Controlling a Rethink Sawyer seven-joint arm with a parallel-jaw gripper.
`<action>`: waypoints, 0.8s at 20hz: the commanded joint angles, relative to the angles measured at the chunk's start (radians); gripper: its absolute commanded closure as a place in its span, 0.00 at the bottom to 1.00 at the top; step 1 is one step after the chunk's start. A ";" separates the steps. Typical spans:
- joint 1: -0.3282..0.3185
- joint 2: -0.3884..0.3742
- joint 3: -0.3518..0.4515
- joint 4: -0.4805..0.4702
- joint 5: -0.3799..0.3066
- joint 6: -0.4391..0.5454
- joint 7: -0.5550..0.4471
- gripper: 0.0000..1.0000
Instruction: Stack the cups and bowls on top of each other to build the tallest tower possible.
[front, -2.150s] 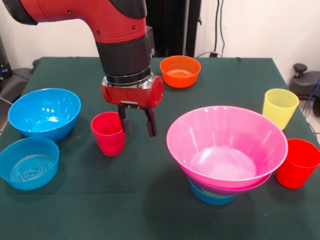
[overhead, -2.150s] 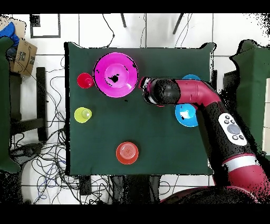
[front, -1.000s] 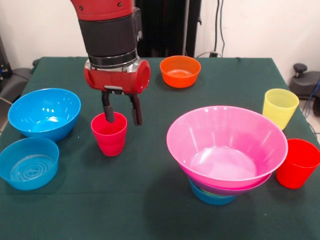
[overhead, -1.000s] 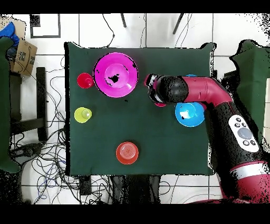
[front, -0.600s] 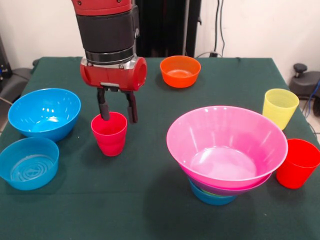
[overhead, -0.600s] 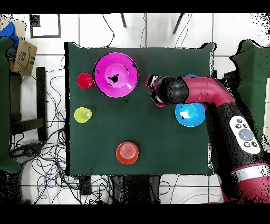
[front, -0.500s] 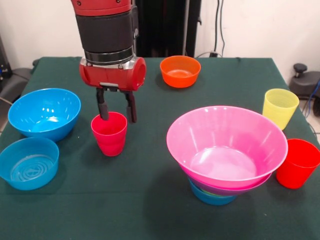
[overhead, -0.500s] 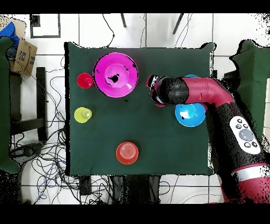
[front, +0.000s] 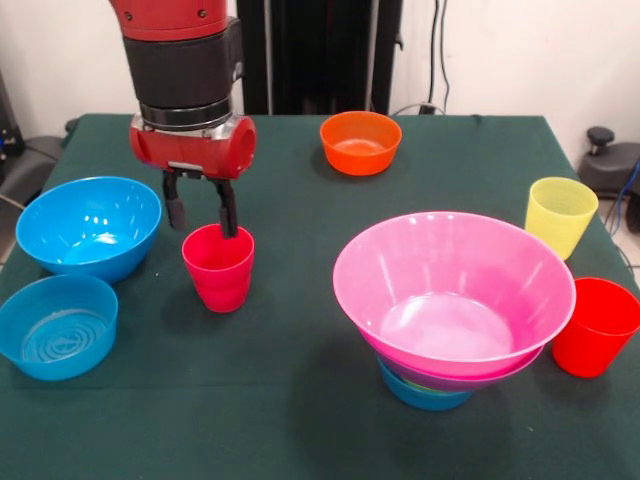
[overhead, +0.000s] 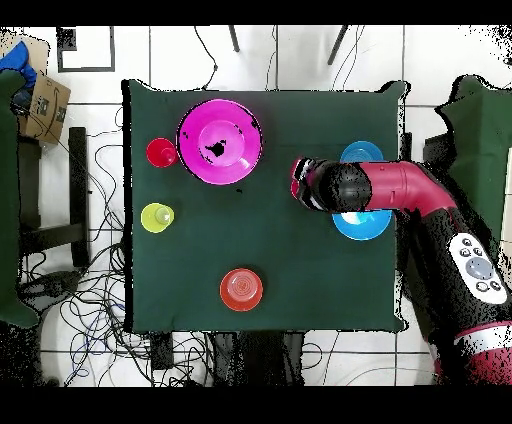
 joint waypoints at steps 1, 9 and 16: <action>-0.020 0.058 0.024 0.051 -0.098 0.025 -0.324 0.00; 0.002 0.046 0.035 0.050 -0.098 0.026 -0.264 0.00; 0.047 0.024 0.015 0.054 -0.101 0.023 -0.204 0.00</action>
